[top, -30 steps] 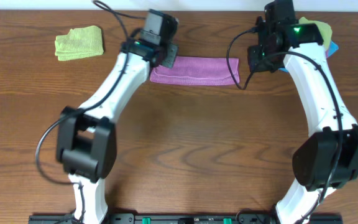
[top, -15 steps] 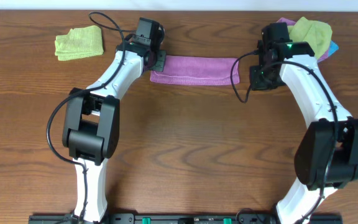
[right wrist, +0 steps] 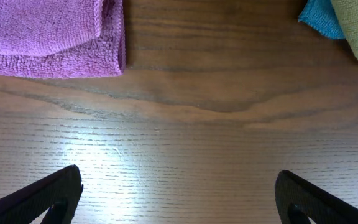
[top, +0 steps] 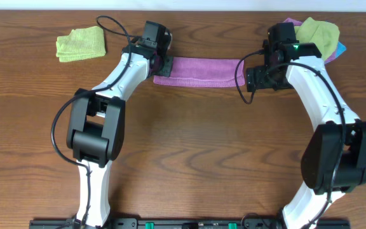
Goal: Fold the cloth
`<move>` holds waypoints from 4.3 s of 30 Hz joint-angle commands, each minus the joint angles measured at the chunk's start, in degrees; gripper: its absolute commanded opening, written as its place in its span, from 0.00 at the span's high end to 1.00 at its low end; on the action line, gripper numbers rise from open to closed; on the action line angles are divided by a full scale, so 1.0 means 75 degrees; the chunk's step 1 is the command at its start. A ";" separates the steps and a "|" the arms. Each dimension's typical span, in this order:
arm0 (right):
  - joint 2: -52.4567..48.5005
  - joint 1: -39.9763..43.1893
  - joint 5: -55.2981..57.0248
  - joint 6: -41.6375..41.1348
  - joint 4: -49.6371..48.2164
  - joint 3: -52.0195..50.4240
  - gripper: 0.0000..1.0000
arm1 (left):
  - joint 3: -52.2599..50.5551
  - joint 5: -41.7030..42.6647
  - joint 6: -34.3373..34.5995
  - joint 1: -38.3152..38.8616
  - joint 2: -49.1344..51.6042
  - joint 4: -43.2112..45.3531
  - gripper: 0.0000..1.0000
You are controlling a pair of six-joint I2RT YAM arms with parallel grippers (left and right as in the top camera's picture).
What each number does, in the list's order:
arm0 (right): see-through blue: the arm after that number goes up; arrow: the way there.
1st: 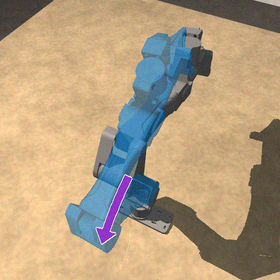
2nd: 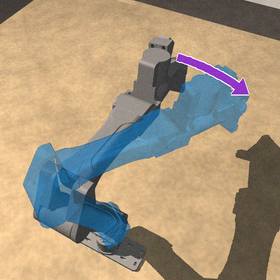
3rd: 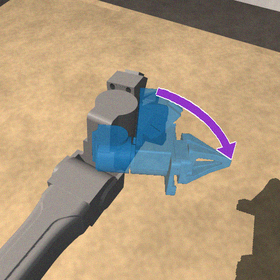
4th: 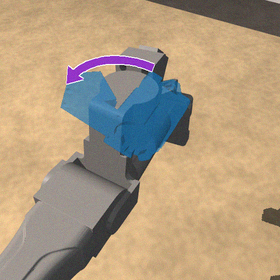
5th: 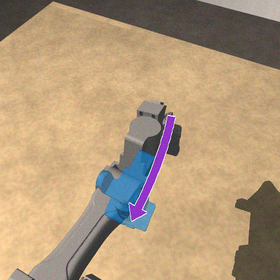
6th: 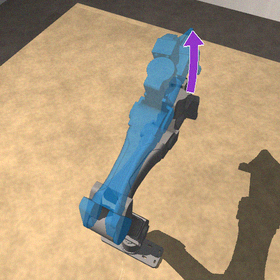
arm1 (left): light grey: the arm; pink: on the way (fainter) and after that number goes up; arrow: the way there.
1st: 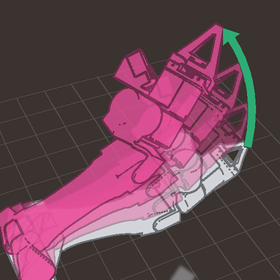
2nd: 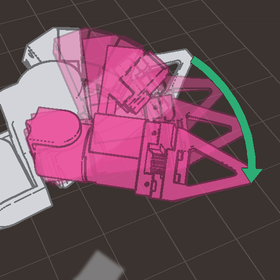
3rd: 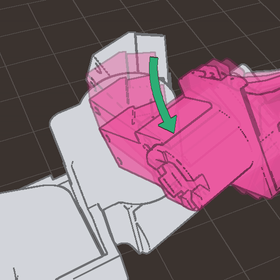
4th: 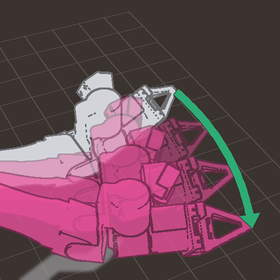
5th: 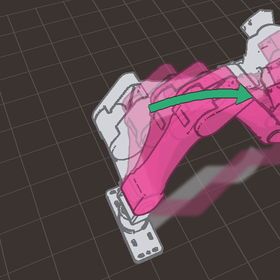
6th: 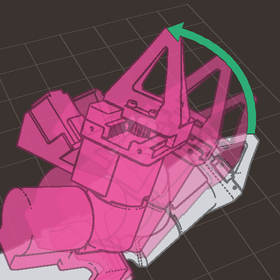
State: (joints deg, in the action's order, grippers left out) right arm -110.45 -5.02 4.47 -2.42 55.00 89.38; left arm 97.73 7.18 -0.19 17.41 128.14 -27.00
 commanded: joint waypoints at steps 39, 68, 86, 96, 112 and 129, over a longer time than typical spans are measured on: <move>-0.3238 0.1416 -0.7953 -0.1967 -0.3963 -0.0198 0.01 | -0.0009 0.0044 0.0029 -0.0017 0.0755 -0.0050 0.94; -0.3375 0.1023 -0.6053 -0.2707 -0.4709 -0.0166 0.89 | -0.0009 0.0044 0.0026 -0.0017 0.0755 -0.0105 0.94; -0.3360 0.0306 -0.5898 -0.1521 -0.1988 0.2270 0.99 | -0.0009 0.0044 0.0035 -0.0017 0.0755 -0.0117 0.94; -0.3360 -0.0662 -0.5050 -0.1087 -0.1020 0.3631 0.99 | -0.0009 0.0044 0.0087 -0.0017 0.0755 -0.0108 0.94; -0.3360 -0.1311 -0.4963 -0.1037 -0.1049 0.3628 0.99 | -0.0009 0.0052 0.0335 -0.0032 0.0755 0.0000 0.94; -0.3360 -0.1425 -0.4969 -0.1046 -0.1113 0.3628 0.99 | 0.0638 0.0592 0.0338 -0.0478 -0.0603 -0.0364 0.94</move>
State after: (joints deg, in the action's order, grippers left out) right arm -135.37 -14.61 -32.53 -11.07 46.78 115.70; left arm 100.86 10.81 1.72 14.57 128.95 -29.67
